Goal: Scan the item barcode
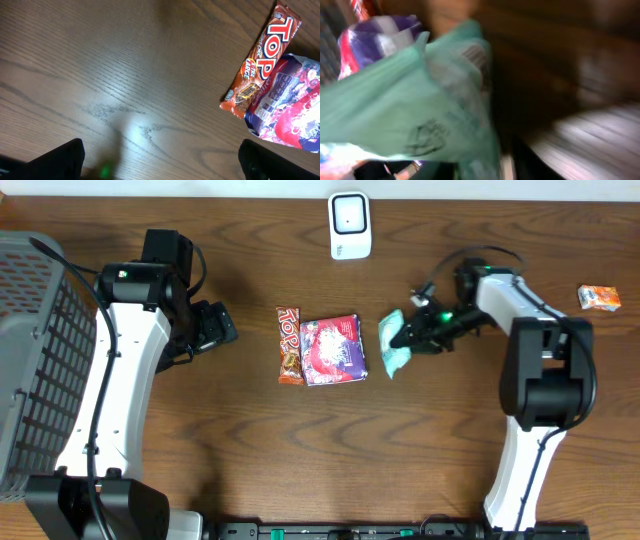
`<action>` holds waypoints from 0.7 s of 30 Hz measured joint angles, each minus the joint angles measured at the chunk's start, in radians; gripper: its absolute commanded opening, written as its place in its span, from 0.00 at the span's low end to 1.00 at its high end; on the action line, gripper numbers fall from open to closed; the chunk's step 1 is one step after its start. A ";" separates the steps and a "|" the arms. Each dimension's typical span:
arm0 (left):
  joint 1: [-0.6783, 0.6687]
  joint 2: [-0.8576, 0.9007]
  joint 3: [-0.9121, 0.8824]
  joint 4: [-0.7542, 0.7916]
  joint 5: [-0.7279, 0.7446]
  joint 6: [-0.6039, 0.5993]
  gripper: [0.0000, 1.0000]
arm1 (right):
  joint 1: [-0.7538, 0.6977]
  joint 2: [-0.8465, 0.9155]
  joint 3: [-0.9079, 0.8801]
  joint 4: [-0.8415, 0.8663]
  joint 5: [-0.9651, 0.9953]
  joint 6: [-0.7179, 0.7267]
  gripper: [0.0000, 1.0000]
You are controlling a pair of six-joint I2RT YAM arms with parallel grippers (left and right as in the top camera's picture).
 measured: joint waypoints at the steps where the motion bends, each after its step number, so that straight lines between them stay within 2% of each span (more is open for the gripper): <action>1: 0.000 0.000 0.000 0.000 0.000 0.000 0.98 | -0.016 0.000 0.002 -0.014 0.019 0.008 0.48; 5: 0.000 0.000 0.000 0.000 0.000 0.000 0.98 | -0.074 0.001 0.054 -0.126 0.098 0.031 0.49; 11: 0.000 0.000 0.000 0.000 0.000 0.000 0.98 | -0.088 0.002 0.204 -0.261 0.150 0.011 0.61; 15: 0.000 0.000 0.000 0.000 0.000 0.000 0.98 | -0.056 0.002 0.224 -0.268 0.180 -0.008 0.63; 18: 0.000 0.000 0.000 0.000 0.000 0.000 0.98 | -0.024 0.002 0.218 -0.236 0.235 -0.008 0.68; 21: 0.000 0.000 0.000 0.000 0.000 0.000 0.98 | 0.006 0.002 0.187 -0.174 0.282 0.009 0.66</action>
